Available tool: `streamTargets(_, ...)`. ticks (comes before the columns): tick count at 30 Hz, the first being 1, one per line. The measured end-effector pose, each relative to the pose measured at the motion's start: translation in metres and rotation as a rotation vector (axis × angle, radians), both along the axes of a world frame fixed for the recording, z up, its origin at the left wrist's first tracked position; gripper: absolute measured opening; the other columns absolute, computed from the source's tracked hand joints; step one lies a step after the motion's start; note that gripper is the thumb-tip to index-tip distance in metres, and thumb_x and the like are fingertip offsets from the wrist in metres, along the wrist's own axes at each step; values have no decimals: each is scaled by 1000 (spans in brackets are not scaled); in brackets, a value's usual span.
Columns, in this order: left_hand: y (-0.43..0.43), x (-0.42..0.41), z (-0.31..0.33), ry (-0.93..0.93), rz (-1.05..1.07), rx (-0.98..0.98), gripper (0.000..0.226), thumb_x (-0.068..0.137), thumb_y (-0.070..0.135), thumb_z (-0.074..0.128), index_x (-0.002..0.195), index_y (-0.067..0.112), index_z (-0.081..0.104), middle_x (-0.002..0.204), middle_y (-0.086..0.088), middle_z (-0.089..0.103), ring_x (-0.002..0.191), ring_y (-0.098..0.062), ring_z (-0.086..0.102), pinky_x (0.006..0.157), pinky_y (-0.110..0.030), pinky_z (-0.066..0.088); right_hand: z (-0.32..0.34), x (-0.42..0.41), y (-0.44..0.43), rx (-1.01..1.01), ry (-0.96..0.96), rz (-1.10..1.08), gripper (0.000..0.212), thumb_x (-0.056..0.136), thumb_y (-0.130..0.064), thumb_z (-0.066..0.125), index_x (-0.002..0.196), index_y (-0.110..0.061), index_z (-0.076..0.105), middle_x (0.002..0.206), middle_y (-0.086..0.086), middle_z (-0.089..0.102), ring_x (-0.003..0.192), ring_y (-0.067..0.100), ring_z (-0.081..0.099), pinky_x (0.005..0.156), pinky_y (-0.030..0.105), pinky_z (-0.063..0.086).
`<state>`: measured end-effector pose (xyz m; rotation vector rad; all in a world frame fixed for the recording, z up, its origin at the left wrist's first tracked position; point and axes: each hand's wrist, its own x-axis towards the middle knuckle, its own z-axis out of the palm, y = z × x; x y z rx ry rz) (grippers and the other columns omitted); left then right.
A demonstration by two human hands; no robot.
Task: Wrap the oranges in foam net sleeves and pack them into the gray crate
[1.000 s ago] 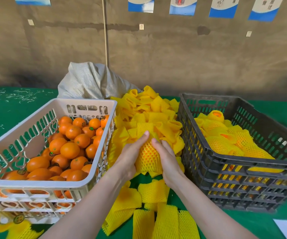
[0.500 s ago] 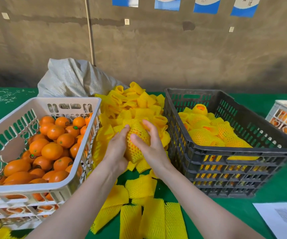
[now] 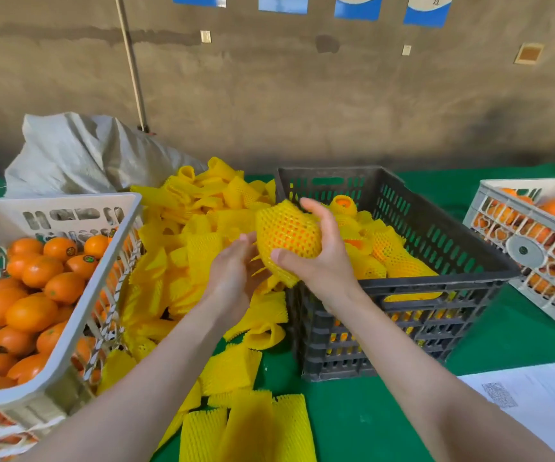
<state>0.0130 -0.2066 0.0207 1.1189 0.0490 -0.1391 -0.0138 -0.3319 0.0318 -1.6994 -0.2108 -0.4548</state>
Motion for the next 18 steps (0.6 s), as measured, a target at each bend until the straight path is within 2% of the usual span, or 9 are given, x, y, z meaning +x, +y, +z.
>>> streamTargets(2,-21,7,-1,-173,123,310,16,100,11,45,99,11,60,80,1,71,72,-12,66,63,-23,54,7,13,-25,81,23,-113,70,67,-20,82,121,-34,41,116,-11,50,103,5,54,76,14,50)
streamTargets(4,-37,14,-5,-418,145,647,14,94,4,52,99,9,65,91,-5,68,86,-20,64,76,-28,52,15,30,-55,169,68,-223,62,68,-15,81,116,-27,44,110,-3,55,93,8,59,70,17,52)
streamTargets(7,-58,28,-5,-737,-12,1094,11,89,11,62,88,11,73,87,3,68,88,-17,63,76,-24,44,22,55,-99,266,145,-298,56,69,-14,80,115,-18,48,97,0,62,78,8,63,60,20,52)
streamTargets(9,-75,40,1,-846,-99,1344,13,89,22,63,86,17,74,91,3,71,91,-18,63,84,-31,45,22,75,-123,262,198,-320,56,68,-18,81,113,-19,48,94,1,63,74,6,64,53,21,51)
streamTargets(10,-85,47,4,-875,-133,1470,15,89,28,62,87,20,74,93,3,71,93,-20,62,89,-35,44,21,87,-132,239,222,-334,56,67,-20,81,112,-19,48,98,3,63,79,9,65,54,24,53)
streamTargets(12,-103,61,8,-905,-221,1731,19,90,35,59,89,21,71,97,0,70,98,-24,60,91,-39,38,19,117,-144,159,268,-365,56,65,-25,82,110,-20,50,108,8,61,93,21,64,67,36,57)
streamTargets(14,-115,71,4,-895,-349,1977,18,91,30,54,95,16,64,103,-6,67,102,-28,60,89,-40,38,18,148,-148,54,317,-349,56,63,-28,82,108,-22,50,110,6,61,101,24,61,82,44,55)
streamTargets(16,-120,75,-4,-854,-449,2088,11,90,25,53,95,15,56,107,-10,64,102,-31,59,84,-40,38,18,180,-147,-73,368,-293,61,63,-28,83,114,-22,49,116,5,57,105,24,58,88,43,52)
streamTargets(18,-119,78,-7,-832,-435,2069,11,91,27,54,93,16,52,105,-11,64,100,-32,60,78,-38,37,15,210,-141,-193,416,-263,75,65,-27,82,127,-17,42,123,6,51,108,25,55,84,37,52)
